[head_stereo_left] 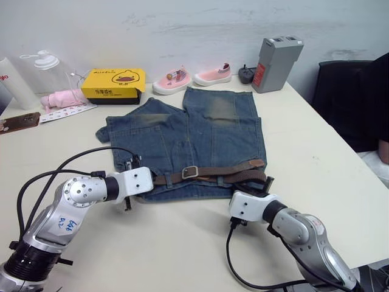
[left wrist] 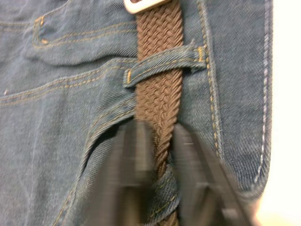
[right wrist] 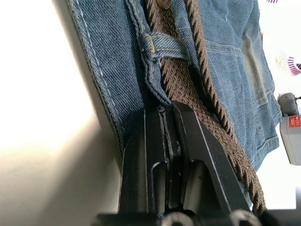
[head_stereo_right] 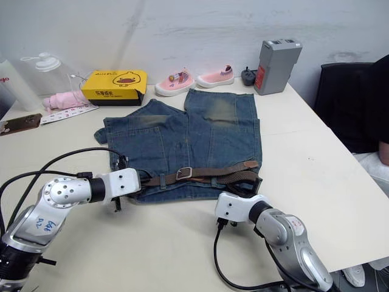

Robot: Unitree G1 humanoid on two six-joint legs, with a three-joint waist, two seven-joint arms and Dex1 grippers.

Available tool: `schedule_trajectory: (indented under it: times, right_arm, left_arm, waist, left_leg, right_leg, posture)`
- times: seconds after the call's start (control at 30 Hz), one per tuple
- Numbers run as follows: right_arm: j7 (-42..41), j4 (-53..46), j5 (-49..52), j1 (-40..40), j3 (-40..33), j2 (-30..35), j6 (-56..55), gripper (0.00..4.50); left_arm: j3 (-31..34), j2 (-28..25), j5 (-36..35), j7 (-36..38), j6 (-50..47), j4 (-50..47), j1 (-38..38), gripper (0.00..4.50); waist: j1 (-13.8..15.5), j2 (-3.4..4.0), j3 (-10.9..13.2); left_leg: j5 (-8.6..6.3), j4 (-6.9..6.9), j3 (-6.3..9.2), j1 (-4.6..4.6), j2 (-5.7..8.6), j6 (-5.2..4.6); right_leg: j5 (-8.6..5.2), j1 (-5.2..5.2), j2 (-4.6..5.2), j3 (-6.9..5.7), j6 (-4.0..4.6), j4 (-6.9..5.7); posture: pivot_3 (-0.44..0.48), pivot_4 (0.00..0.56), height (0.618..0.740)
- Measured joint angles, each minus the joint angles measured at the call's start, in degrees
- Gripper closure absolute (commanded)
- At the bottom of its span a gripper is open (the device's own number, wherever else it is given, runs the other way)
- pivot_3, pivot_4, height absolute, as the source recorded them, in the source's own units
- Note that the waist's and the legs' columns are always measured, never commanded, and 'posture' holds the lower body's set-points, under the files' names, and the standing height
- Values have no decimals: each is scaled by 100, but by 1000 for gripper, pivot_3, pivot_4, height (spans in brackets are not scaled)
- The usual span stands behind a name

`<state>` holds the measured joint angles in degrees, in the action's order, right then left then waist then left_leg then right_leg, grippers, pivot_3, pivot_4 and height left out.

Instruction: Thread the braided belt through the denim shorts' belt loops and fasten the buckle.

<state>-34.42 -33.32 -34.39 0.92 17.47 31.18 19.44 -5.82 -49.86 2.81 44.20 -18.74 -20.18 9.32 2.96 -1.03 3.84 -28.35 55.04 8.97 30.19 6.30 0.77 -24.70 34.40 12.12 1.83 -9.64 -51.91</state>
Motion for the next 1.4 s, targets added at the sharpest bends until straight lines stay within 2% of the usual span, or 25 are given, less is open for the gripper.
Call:
schedule_trajectory:
  times: [0.17, 0.37, 0.57, 0.8, 0.87, 0.9, 1.1, 1.17, 1.27, 1.37, 1.4]
  right_arm:
    - [-71, -5, 58, -44, 69, -57, -5, 4500]
    - [-151, -10, 179, -68, 101, -58, -64, 4500]
    - [-167, 14, 207, -97, 100, -9, -82, 4500]
    - [-128, 285, 272, -266, 14, 244, -367, 4500]
    - [-109, 362, 289, -302, -14, 291, -449, 3793]
    - [-89, 393, 302, -323, -87, 323, -461, 3458]
    - [-136, 429, 639, -402, -624, 473, -479, 813]
    - [-312, 355, 989, -400, -869, 486, -402, 27]
    - [-440, 285, 1205, -392, -1034, 501, -303, 27]
    - [-914, 164, 1863, -384, -1305, 598, -51, 27]
    - [-1154, 91, 2194, -391, -1425, 669, 69, 27]
  left_arm:
    - [648, -76, -131, -156, 111, 16, -682, 4468]
    - [1066, -76, -332, -294, 268, 51, -1148, 4468]
    - [1072, -30, -331, -528, 607, 100, -1356, 4468]
    - [911, 377, -275, -919, 1185, 415, -1404, 4468]
    - [914, 461, -283, -974, 1285, 445, -1441, 3536]
    - [960, 517, -307, -985, 1327, 450, -1479, 3235]
    - [1243, 606, -526, -960, 1386, 357, -1640, 821]
    - [1388, 589, -801, -744, 1283, 146, -1787, 793]
    - [1412, 568, -1037, -542, 1171, -27, -1963, 793]
    - [1681, 522, -1906, -47, 486, -412, -2169, 793]
    - [1900, 364, -2321, 193, 227, -531, -2254, 793]
  waist:
    - [-40, 8, -3]
    - [-58, 16, -8]
    - [-56, 40, -23]
    - [19, 44, -34]
    - [28, 45, -40]
    - [29, 47, -41]
    - [30, 38, -47]
    - [29, 42, -45]
    - [28, 56, -35]
    - [33, 7, 13]
    - [29, 8, 23]
  left_leg:
    - [0, -10, 0, -9, -14, 0]
    - [-2, -10, -2, -10, -11, 4]
    - [-4, -10, -3, -10, -9, 5]
    - [-4, -4, -9, -8, 8, 5]
    - [-4, -4, -9, -7, 10, 4]
    - [-5, -3, -9, -6, 11, 4]
    - [-7, -2, -9, -5, 14, -1]
    - [-11, -2, -10, -1, 17, -7]
    - [-12, -3, -10, 1, 17, -8]
    - [-10, 0, 10, 12, 4, -4]
    - [-10, -1, 8, 13, 3, -4]
  right_leg:
    - [-2, 2, 7, 0, 0, -1]
    - [-2, 2, 7, 1, -1, -1]
    - [-4, 1, 17, 0, -3, 0]
    - [-4, -3, 20, 3, -3, 0]
    - [-4, -3, 26, 2, -3, 0]
    - [-4, -3, 27, 2, -3, 0]
    - [-5, -3, 30, 1, -6, 1]
    - [-6, -2, 29, 1, -6, 2]
    - [-6, -2, 29, 0, -6, 6]
    - [-6, 1, 27, -14, -4, 9]
    - [-7, 1, 32, -13, -3, 12]
  posture:
    - [0, 150, 618]
    - [0, 150, 618]
    - [0, 150, 618]
    - [0, 150, 618]
    - [0, 150, 618]
    - [0, 150, 618]
    - [0, 150, 618]
    - [0, 150, 618]
    - [0, 150, 618]
    - [0, 150, 618]
    - [0, 150, 618]
